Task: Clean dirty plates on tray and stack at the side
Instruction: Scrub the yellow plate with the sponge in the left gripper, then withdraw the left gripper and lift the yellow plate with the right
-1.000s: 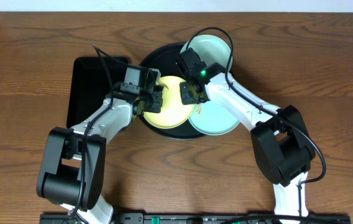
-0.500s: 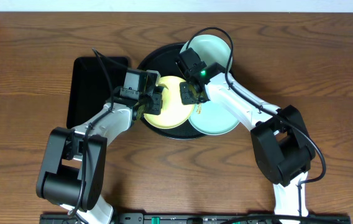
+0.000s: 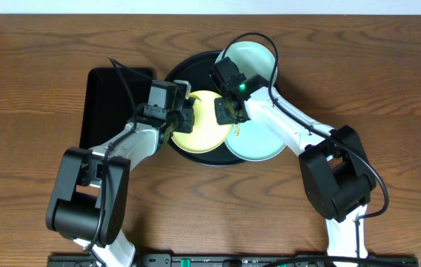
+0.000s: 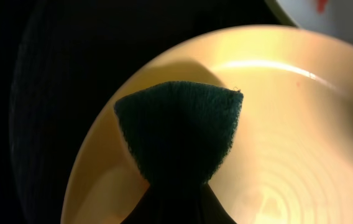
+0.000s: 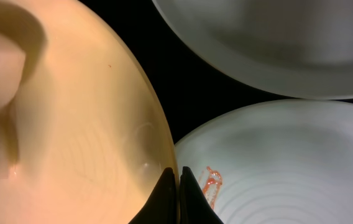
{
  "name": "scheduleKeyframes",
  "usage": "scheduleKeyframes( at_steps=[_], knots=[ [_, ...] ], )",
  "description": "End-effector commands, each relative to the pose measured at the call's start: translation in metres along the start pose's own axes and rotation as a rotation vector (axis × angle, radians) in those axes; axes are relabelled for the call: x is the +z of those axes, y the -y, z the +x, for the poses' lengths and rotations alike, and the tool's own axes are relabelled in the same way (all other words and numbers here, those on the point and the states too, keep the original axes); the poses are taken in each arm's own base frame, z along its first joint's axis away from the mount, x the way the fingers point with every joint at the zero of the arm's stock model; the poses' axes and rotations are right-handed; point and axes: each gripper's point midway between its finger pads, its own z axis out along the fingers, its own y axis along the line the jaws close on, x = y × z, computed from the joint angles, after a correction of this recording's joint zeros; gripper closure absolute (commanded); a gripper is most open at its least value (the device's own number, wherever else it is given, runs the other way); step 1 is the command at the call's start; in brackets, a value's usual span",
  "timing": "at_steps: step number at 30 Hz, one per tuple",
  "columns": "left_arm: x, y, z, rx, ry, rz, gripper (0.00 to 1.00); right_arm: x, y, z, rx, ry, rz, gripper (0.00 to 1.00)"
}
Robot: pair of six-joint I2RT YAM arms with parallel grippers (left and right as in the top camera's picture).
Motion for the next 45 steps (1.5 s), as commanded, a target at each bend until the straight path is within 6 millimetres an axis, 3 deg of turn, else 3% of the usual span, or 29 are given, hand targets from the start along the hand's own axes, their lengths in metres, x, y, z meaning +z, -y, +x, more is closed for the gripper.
scheduleKeyframes(
  at_steps=[1, 20, 31, 41, 45],
  knots=[
    [0.020, -0.010, 0.029, -0.024, -0.071, -0.030, 0.92, 0.005, -0.001, 0.004, -0.015, -0.017, 0.001, 0.99],
    [0.018, -0.003, -0.019, 0.009, 0.118, 0.000, 0.92, 0.005, -0.005, 0.004, -0.055, -0.019, -0.019, 0.99],
    [0.025, -0.003, -0.023, 0.015, 0.150, 0.004, 0.92, 0.005, -0.006, 0.003, -0.061, -0.014, -0.022, 0.99],
    [0.013, 0.006, -0.069, 0.048, 0.344, 0.035, 0.92, 0.005, -0.006, 0.003, -0.068, -0.012, -0.023, 0.99],
    [-0.011, 0.011, -0.101, 0.063, 0.463, 0.047, 0.92, 0.005, -0.006, 0.002, -0.073, -0.007, -0.025, 0.99]
  ],
)
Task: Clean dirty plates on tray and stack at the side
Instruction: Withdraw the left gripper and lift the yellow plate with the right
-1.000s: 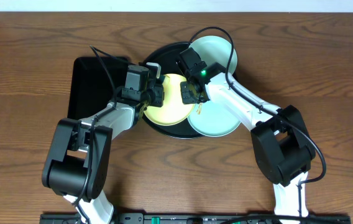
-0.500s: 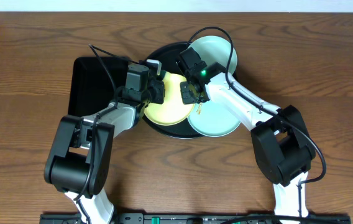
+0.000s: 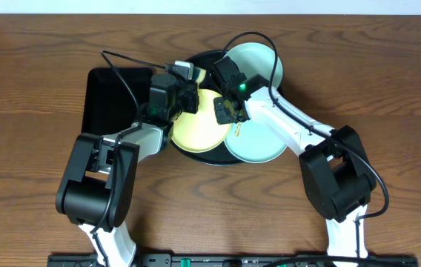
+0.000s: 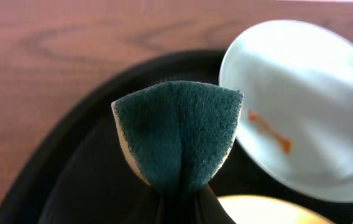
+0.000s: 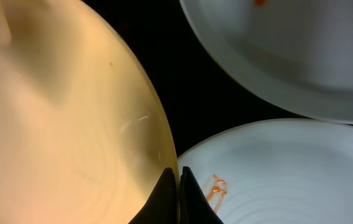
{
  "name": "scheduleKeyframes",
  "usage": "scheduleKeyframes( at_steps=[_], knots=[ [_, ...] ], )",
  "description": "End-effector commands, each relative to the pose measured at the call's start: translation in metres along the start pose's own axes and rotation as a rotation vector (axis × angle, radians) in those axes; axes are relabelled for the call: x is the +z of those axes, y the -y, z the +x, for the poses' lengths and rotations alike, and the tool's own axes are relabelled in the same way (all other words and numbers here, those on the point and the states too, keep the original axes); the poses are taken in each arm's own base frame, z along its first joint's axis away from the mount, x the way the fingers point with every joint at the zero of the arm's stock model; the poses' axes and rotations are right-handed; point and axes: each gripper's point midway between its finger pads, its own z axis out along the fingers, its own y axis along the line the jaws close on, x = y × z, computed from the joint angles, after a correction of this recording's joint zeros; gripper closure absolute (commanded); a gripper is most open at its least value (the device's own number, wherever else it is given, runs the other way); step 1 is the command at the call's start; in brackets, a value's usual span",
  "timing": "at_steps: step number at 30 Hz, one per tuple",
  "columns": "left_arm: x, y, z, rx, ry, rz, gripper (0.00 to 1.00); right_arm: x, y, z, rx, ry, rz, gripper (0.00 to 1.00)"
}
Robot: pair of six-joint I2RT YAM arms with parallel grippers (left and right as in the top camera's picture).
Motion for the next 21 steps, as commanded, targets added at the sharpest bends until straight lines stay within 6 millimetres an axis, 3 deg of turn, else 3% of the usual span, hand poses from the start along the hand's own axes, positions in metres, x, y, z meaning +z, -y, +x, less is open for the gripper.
scheduleKeyframes(
  at_steps=[1, 4, 7, 12, 16, 18, 21],
  knots=[
    [-0.013, -0.001, -0.030, 0.000, 0.083, -0.011, 0.92, 0.005, -0.004, 0.004, -0.036, -0.015, -0.012, 0.99],
    [-0.037, -0.003, -0.068, 0.005, 0.171, -0.018, 0.92, 0.005, -0.004, 0.002, -0.035, -0.008, -0.015, 0.99],
    [-0.074, -0.009, -0.107, 0.004, 0.249, -0.042, 0.92, 0.005, -0.004, -0.002, -0.031, 0.005, -0.019, 0.99],
    [-0.149, -0.031, -0.143, -0.025, 0.295, -0.125, 0.92, -0.001, 0.000, -0.019, -0.009, 0.046, -0.029, 0.99],
    [-0.212, -0.058, -0.144, -0.119, 0.285, -0.244, 0.92, -0.022, 0.004, -0.043, 0.017, 0.079, -0.045, 0.99],
    [-0.242, -0.071, -0.134, -0.205, 0.268, -0.310, 0.92, -0.041, 0.002, -0.058, 0.004, 0.105, -0.053, 0.99],
    [-0.270, -0.076, -0.111, -0.313, 0.214, -0.357, 0.92, -0.070, -0.006, -0.079, -0.025, 0.158, -0.070, 0.99]
  ],
)
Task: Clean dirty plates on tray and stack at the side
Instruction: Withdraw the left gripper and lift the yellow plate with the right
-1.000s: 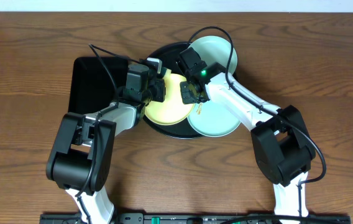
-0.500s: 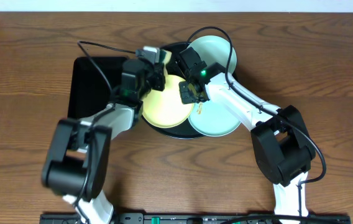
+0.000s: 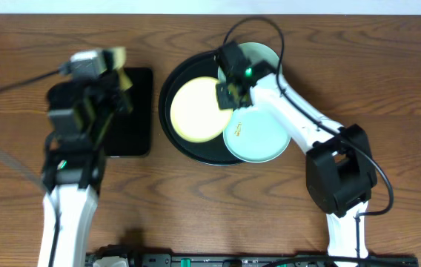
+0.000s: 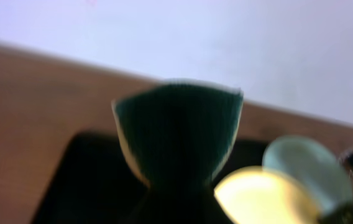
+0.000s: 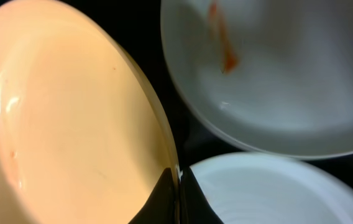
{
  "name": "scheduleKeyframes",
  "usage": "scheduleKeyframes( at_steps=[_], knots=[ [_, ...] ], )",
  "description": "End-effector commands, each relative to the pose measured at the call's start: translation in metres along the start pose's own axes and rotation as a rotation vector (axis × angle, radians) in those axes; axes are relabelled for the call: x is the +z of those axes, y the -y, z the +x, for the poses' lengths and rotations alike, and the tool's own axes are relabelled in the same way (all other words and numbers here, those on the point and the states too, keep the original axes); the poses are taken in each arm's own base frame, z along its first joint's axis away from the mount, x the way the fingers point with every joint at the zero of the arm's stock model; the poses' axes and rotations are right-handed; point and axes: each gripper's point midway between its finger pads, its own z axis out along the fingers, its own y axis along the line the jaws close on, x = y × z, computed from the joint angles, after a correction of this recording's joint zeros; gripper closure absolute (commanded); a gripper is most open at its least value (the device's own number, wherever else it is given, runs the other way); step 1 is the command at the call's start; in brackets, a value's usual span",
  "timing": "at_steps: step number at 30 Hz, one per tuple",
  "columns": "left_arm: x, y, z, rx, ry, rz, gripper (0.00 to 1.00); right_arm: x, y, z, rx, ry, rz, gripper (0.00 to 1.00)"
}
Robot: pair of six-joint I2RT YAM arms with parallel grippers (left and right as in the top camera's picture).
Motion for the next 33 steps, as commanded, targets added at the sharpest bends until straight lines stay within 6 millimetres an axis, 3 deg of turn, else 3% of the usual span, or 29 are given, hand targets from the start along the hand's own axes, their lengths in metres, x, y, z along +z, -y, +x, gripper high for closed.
scheduleKeyframes(
  at_steps=[1, 5, 7, 15, 22, 28, 33],
  knots=[
    [-0.025, -0.015, 0.006, -0.117, -0.020, -0.060, 0.92, -0.037, -0.016, -0.039, -0.045, 0.111, -0.051, 0.99],
    [-0.044, -0.019, 0.035, -0.135, -0.128, -0.093, 0.92, -0.068, -0.038, -0.068, -0.095, 0.238, -0.051, 0.99],
    [-0.049, -0.020, 0.043, -0.139, -0.159, -0.103, 0.92, -0.074, -0.050, -0.076, -0.129, 0.294, -0.042, 0.99],
    [-0.081, -0.057, 0.056, -0.120, -0.171, -0.339, 0.92, -0.091, -0.137, -0.095, -0.325, 0.571, -0.023, 0.99],
    [-0.096, -0.063, 0.063, -0.114, -0.183, -0.380, 0.92, -0.066, -0.205, -0.088, -0.549, 0.765, 0.134, 0.99],
    [-0.096, -0.063, 0.065, -0.113, -0.192, -0.382, 0.92, -0.038, -0.221, -0.082, -0.678, 0.869, 0.390, 0.99],
    [-0.097, -0.064, 0.066, -0.113, -0.197, -0.383, 0.92, -0.038, -0.219, -0.083, -0.649, 0.893, 0.430, 0.99]
  ],
)
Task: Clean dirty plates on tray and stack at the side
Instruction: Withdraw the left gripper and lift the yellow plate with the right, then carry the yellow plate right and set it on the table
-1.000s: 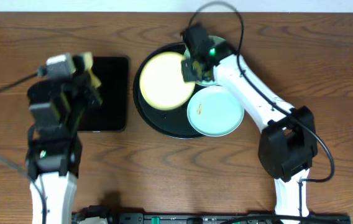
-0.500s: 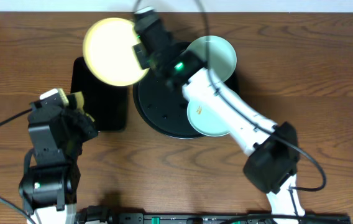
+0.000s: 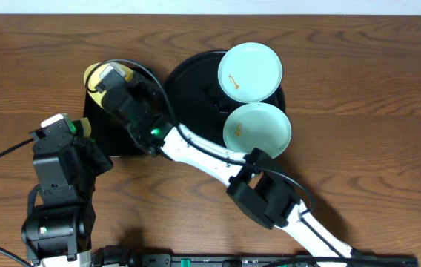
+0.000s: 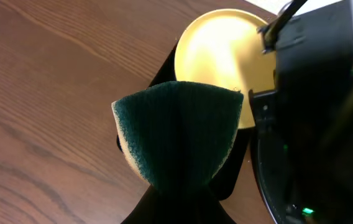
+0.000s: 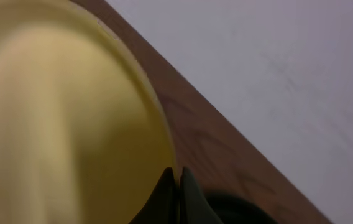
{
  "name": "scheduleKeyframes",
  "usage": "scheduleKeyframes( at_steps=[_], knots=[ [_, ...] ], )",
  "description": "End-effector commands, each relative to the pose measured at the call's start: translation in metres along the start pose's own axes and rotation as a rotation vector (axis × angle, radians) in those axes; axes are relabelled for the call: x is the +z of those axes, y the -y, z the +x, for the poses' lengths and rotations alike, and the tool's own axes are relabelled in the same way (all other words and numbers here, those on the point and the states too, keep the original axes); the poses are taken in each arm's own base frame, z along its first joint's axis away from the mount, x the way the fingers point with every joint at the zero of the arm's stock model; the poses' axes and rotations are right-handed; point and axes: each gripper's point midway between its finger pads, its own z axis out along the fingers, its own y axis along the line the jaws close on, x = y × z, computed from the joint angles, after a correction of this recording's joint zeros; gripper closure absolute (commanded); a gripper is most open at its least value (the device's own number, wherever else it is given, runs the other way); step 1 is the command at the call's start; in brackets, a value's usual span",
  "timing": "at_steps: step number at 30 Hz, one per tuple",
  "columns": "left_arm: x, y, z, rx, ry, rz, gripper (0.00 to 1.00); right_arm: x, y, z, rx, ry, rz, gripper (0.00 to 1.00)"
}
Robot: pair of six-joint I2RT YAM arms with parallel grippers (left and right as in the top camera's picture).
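Observation:
My right gripper (image 3: 119,87) is shut on the rim of the yellow plate (image 3: 98,75), with its fingers (image 5: 178,185) pinching the edge. The plate (image 4: 221,61) is at the far left corner of the black rectangular mat (image 3: 114,137); whether it touches the mat is unclear. My left gripper (image 4: 176,190) is shut on a folded green sponge (image 4: 176,134), near the mat's left edge at the front (image 3: 83,127). Two pale green plates stay on the round black tray (image 3: 188,81): the far one (image 3: 250,72) has an orange smear, the near one (image 3: 257,130) lies beside it.
The right arm (image 3: 203,152) stretches across the table from the near right, over the round tray's front edge to the mat. Bare wooden table (image 3: 359,89) lies right of the tray and along the front.
The yellow plate has gone from the round tray to the far left corner of the rectangular mat, still pinched by my right gripper. My left arm has drawn back to the near left with the sponge.
The sponge in my left gripper was on the yellow plate while my right gripper pinched its rim. Then the sponge was off the plate over the tray's far side, then up over the mat. Now the plate is at the mat, away from the tray.

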Motion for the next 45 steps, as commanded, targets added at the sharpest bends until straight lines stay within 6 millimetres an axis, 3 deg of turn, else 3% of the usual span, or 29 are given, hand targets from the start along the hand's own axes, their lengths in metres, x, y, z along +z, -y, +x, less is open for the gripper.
scheduleKeyframes(
  at_steps=[1, 5, 12, 18, 24, 28, 31, 35, 38, 42, 45],
  knots=[
    [-0.001, -0.004, -0.001, -0.007, 0.006, -0.019, 0.92, -0.008, 0.041, -0.020, 0.003, 0.016, 0.153, 0.99],
    [-0.001, -0.005, 0.000, -0.007, 0.003, -0.020, 0.91, -0.016, 0.066, -0.042, 0.051, 0.075, 0.251, 0.99],
    [-0.001, -0.004, 0.000, -0.007, 0.002, -0.020, 0.92, -0.034, 0.102, -0.061, 0.152, 0.067, 0.227, 0.99],
    [0.003, -0.004, 0.003, -0.004, -0.016, -0.026, 0.91, -0.043, 0.132, -0.065, 0.414, 0.018, -0.076, 0.99],
    [0.014, -0.004, 0.006, 0.002, -0.051, -0.038, 0.92, -0.046, 0.182, -0.046, 0.723, -0.090, -0.477, 0.99],
    [0.022, -0.002, 0.006, 0.003, -0.065, -0.035, 0.92, -0.039, 0.238, 0.016, 0.910, -0.266, -0.581, 0.99],
    [0.025, -0.001, 0.007, 0.004, -0.075, -0.033, 0.91, -0.038, 0.293, 0.094, 1.020, -0.464, -0.486, 0.98],
    [0.030, 0.000, 0.007, 0.005, -0.082, -0.036, 0.92, -0.060, 0.364, 0.198, 1.065, -0.691, -0.285, 0.99],
    [0.033, 0.001, 0.007, 0.006, -0.087, -0.037, 0.92, -0.091, 0.410, 0.266, 1.089, -0.852, -0.112, 0.99],
    [0.037, 0.002, 0.009, 0.008, -0.105, -0.036, 0.92, -0.134, 0.439, 0.330, 1.112, -1.030, 0.011, 0.99],
    [0.040, 0.001, 0.012, 0.010, -0.119, -0.040, 0.92, -0.151, 0.441, 0.367, 1.158, -1.112, 0.036, 0.99]
  ],
)
